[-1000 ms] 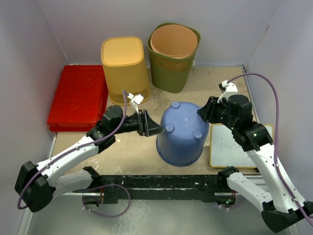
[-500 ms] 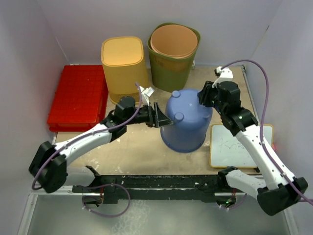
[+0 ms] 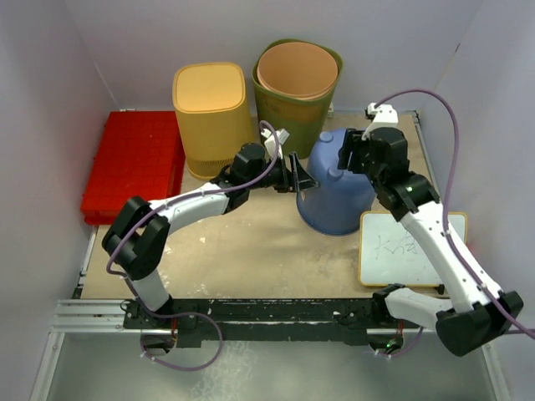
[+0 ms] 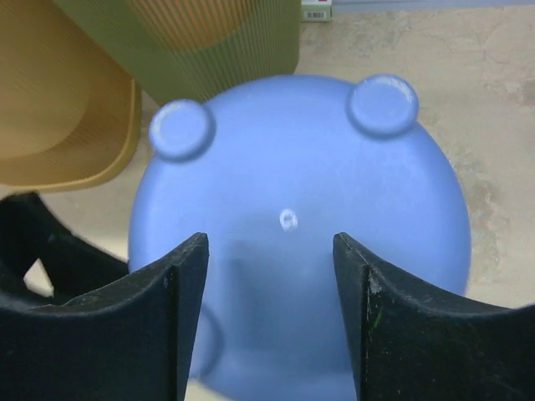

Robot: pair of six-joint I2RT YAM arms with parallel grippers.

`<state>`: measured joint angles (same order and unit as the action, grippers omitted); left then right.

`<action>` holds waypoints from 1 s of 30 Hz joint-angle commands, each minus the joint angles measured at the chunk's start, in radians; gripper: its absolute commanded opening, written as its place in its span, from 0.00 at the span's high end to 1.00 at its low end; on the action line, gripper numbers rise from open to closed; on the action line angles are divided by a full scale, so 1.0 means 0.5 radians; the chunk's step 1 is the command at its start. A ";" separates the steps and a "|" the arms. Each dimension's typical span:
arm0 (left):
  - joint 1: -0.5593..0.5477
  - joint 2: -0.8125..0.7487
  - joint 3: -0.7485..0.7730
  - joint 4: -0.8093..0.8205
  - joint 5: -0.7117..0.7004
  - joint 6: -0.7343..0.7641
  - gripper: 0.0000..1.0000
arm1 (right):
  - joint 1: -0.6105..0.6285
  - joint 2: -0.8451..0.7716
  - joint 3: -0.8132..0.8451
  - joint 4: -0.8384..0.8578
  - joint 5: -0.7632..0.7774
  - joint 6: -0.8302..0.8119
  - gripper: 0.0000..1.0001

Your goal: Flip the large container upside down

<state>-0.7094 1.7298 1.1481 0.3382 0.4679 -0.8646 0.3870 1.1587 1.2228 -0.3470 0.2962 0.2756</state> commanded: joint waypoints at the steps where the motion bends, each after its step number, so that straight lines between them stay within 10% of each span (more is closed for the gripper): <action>1: 0.000 -0.196 0.109 -0.112 -0.230 0.211 0.36 | 0.008 -0.302 0.103 -0.161 -0.241 -0.057 0.35; 8: 0.184 -0.634 0.070 -0.681 -0.574 0.315 0.34 | 0.011 -0.480 0.048 -0.399 -1.216 -0.234 0.30; 15: 0.406 -1.136 -0.081 -1.041 -0.995 0.405 0.31 | 0.083 -0.433 -0.247 -0.370 -1.542 -0.233 0.30; 30: 0.406 -1.277 -0.221 -1.132 -1.043 0.367 0.31 | 0.143 0.105 -0.330 -0.001 0.307 0.120 0.25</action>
<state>-0.5053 1.1202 1.0431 -0.2390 -0.0315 -0.6914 0.5278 1.1439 1.0298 -0.4023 0.1265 0.2939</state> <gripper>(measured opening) 0.692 0.747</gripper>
